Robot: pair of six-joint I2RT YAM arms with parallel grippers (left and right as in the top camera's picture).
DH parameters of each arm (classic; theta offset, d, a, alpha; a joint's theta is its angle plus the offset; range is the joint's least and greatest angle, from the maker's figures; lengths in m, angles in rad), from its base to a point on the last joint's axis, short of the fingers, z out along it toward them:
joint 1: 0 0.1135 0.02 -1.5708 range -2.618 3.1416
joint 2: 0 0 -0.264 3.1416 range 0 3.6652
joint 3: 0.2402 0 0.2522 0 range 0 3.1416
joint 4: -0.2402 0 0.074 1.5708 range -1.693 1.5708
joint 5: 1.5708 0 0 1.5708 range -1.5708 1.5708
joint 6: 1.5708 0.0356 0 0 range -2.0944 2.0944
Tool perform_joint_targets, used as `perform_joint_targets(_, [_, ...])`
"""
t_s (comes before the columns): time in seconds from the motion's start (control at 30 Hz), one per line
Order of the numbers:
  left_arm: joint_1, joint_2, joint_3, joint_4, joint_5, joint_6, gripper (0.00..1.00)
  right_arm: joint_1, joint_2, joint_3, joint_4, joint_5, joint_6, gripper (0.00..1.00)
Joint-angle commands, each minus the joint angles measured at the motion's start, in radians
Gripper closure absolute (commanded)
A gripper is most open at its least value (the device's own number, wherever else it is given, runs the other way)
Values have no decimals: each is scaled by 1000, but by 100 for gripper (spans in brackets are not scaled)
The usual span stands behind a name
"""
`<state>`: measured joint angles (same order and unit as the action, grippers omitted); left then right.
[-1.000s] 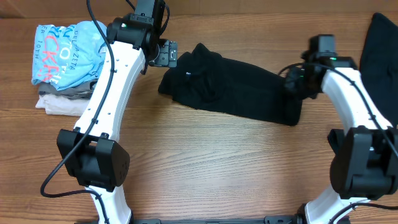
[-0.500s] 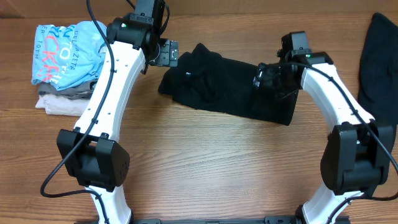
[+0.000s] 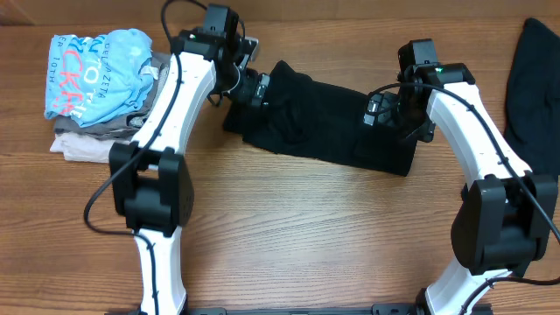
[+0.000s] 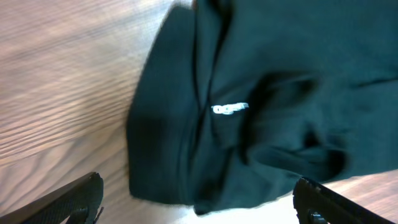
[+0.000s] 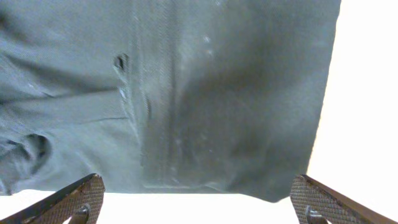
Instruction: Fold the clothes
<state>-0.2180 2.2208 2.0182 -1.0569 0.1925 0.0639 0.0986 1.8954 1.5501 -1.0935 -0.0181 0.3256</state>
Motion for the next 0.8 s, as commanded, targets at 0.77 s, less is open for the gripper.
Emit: perform_joint_targets(0.77, [130, 261, -13, 64, 498, 228, 0, -3, -37, 22, -12, 28, -14, 0])
